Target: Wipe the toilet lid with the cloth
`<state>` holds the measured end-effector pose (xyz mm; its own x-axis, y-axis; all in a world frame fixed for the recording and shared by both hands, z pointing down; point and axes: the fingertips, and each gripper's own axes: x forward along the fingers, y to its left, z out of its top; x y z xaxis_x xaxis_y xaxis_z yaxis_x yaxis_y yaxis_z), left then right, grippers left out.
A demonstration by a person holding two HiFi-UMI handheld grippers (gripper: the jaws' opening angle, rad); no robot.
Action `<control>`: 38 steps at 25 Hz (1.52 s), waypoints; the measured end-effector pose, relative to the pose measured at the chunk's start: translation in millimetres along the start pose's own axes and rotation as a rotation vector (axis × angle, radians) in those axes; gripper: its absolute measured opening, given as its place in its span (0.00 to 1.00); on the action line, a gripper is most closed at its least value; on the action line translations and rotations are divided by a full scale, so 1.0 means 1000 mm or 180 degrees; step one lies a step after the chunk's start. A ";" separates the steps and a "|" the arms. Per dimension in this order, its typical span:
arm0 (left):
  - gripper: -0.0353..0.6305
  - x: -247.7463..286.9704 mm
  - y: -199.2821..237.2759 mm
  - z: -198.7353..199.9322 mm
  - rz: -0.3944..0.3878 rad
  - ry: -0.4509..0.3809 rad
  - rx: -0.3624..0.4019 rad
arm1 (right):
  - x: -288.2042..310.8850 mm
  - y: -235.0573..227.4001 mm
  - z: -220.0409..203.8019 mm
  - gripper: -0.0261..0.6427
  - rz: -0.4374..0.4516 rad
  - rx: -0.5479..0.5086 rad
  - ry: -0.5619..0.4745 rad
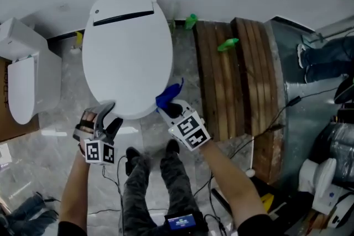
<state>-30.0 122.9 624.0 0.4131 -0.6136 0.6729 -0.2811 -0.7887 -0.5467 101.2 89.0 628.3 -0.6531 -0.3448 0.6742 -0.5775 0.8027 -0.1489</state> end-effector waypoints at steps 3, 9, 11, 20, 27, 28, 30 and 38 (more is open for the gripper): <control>0.47 0.022 -0.028 -0.019 0.0024 0.0067 0.0058 | 0.024 -0.002 -0.034 0.12 -0.0007 -0.0052 -0.0006; 0.48 0.072 -0.079 -0.053 0.0048 0.0099 -0.0161 | 0.077 -0.009 -0.100 0.12 -0.0053 -0.0107 -0.0001; 0.46 0.086 -0.091 -0.062 0.0002 0.0105 -0.0295 | 0.091 -0.013 -0.119 0.12 -0.0079 -0.0108 0.0048; 0.41 0.121 -0.114 -0.083 -0.0312 0.0275 -0.0791 | 0.124 -0.021 -0.157 0.12 -0.0067 -0.0079 0.0319; 0.32 0.113 -0.103 -0.078 -0.0655 0.0356 -0.1565 | 0.097 -0.010 -0.128 0.12 -0.0017 0.0048 0.0205; 0.28 0.107 -0.096 -0.074 -0.0591 0.0329 -0.1663 | 0.090 -0.008 -0.122 0.12 -0.0011 0.0069 0.0199; 0.21 0.089 -0.077 -0.061 -0.0430 0.0237 -0.1855 | 0.073 -0.004 -0.109 0.12 -0.0001 0.0108 0.0196; 0.12 -0.034 -0.002 0.021 -0.0085 0.0034 -0.2512 | -0.042 0.018 0.012 0.12 -0.0040 0.0243 0.0016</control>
<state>-25.1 146.5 591.6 0.4212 -0.5913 0.6877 -0.8045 -0.5936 -0.0177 112.8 111.7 588.4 -0.6431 -0.3522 0.6800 -0.6216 0.7587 -0.1950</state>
